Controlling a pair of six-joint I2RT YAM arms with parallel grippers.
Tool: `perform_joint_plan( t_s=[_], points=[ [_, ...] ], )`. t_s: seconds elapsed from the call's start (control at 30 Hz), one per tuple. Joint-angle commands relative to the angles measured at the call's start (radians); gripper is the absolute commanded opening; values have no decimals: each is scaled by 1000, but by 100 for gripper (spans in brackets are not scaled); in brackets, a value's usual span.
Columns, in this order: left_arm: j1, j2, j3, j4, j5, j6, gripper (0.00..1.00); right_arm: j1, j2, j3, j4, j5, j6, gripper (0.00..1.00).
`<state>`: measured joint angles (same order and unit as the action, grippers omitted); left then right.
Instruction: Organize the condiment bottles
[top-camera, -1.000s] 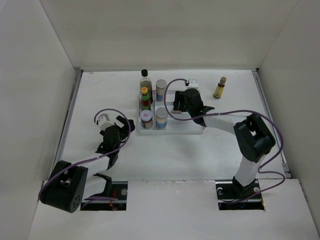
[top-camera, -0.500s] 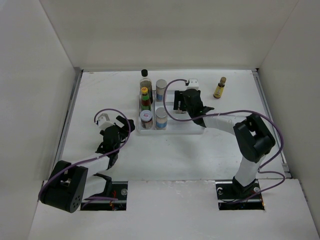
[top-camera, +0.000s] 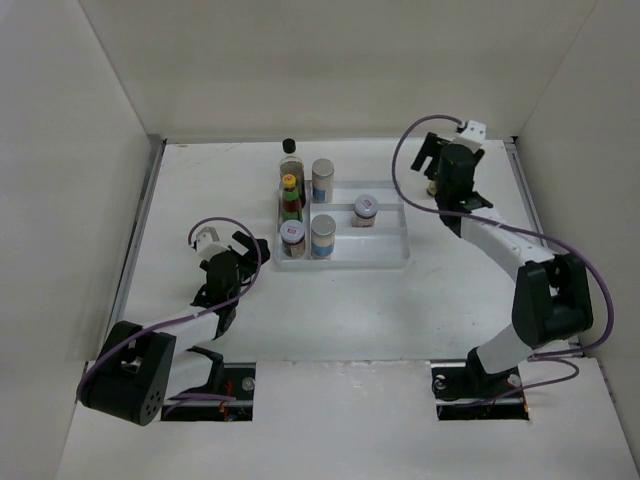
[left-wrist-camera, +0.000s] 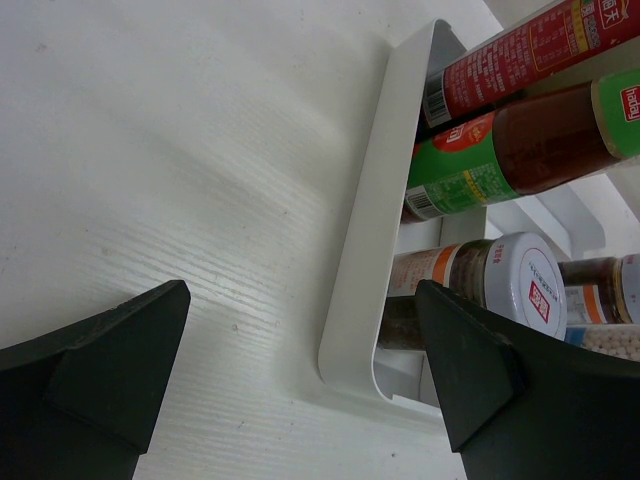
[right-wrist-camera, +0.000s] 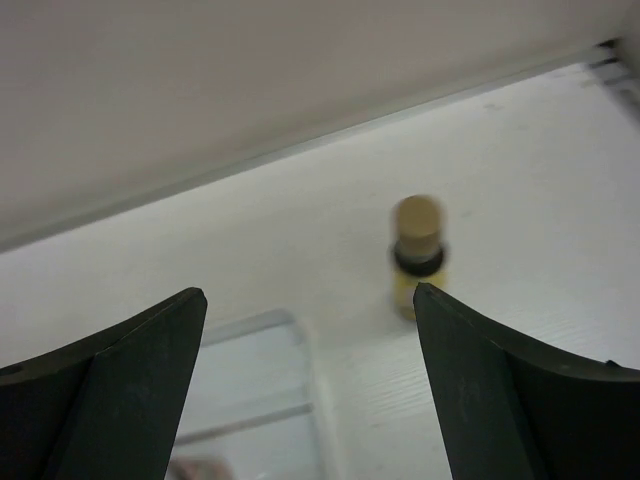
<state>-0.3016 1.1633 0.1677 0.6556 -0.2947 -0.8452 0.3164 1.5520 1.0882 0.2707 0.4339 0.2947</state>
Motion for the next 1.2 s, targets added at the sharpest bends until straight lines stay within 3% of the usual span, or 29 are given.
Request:
perform_joint_plan(
  t_s=[0.0,0.33,0.57,0.83,1.0,1.17],
  points=[
    [3,-16,15,50,6,-8,100,-101,43,51,16,91,-54,91],
    [8,10,23,52,11,-8,100,-196,229,200,2,-72,-88,87],
    [12,25,26,52,12,-8,100,-207,312,271,-13,-75,-95,68],
    [14,23,30,52,17,-8,100,-202,349,271,-51,-61,-95,60],
    [19,15,26,52,12,-8,100,-202,330,265,-36,-47,-91,39],
    [22,-11,18,52,2,-6,100,-152,183,187,53,5,-114,35]
  ],
)
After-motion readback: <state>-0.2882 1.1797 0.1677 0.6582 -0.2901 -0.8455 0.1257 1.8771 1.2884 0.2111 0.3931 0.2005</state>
